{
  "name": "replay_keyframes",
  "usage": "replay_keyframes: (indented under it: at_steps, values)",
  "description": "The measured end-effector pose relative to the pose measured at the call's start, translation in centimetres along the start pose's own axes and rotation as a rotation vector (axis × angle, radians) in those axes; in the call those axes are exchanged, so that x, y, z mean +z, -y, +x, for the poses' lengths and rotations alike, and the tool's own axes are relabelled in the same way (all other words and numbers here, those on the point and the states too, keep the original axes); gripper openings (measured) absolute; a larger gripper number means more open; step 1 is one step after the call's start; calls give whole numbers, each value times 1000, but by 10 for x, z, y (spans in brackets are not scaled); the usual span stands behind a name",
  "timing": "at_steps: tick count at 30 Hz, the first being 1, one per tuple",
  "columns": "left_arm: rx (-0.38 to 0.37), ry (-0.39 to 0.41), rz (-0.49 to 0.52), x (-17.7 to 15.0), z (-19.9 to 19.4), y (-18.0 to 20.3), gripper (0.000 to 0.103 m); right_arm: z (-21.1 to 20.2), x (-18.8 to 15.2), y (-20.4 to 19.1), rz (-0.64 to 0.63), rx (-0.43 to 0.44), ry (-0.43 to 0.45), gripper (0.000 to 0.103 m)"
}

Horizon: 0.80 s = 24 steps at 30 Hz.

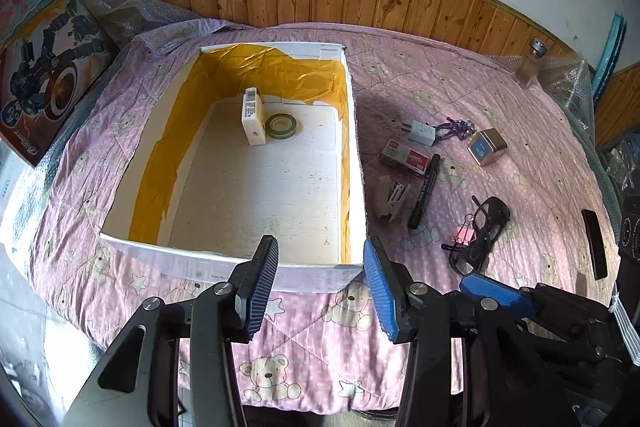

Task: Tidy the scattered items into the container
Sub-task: 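Withdraw both tools from the box toward the remaining items, then grasp the black marker with the left tool while the right tool grasps the black glasses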

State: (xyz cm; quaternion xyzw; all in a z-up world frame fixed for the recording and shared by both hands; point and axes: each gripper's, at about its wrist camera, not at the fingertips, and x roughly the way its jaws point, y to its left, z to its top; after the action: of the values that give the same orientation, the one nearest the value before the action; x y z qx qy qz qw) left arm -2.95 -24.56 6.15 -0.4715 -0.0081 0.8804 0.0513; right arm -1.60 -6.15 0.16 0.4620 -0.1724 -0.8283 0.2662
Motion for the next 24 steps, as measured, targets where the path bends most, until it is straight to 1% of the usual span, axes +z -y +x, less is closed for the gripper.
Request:
replay_keyframes:
  at_steps: [6,9,12,13,22,24]
  values:
    - [-12,-12,37,-6,2,19,47,-6,-12,27,56,-19,0,37]
    - [-43,-16,52,-7,5,33,47,-8,-18,45,93,-35,-4,37]
    - [-78,-29,74,-7,11,49,52,-10,-22,63,134,-51,-6,37]
    - [-86,-35,82,-6,13,55,54,-10,-23,69,149,-57,-6,37]
    - [-166,-99,155,0,50,102,54,-19,-26,127,297,-126,18,37]
    - [-177,-114,166,2,63,110,54,-19,-24,139,334,-139,24,40]
